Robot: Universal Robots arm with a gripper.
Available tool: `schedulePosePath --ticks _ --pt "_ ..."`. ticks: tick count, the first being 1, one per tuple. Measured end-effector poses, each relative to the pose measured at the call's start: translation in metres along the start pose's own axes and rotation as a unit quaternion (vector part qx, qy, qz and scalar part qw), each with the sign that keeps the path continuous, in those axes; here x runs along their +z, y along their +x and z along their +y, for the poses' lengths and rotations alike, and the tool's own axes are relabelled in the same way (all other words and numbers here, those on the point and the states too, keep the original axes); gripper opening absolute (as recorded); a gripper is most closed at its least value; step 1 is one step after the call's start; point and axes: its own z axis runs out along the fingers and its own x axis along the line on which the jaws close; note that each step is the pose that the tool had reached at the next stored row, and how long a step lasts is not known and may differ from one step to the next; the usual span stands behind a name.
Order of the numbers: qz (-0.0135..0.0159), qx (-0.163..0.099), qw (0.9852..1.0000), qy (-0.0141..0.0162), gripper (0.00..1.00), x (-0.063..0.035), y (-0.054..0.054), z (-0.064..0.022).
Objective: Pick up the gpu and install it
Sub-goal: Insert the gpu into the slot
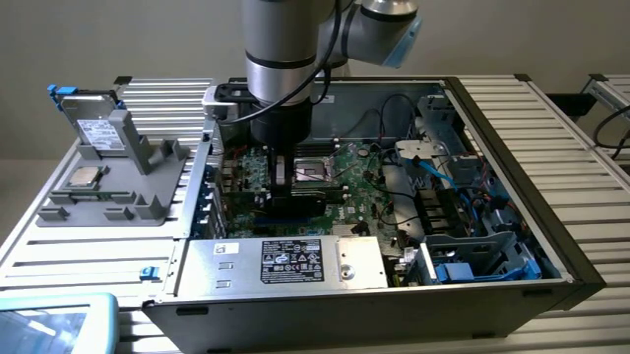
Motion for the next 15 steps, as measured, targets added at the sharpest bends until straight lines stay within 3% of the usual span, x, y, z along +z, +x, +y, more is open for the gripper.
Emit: schedulePosePath --ticks 15 --pt "0.0002 0.0 1.0 0.0007 0.27 -0.0007 0.0001 0.0014"
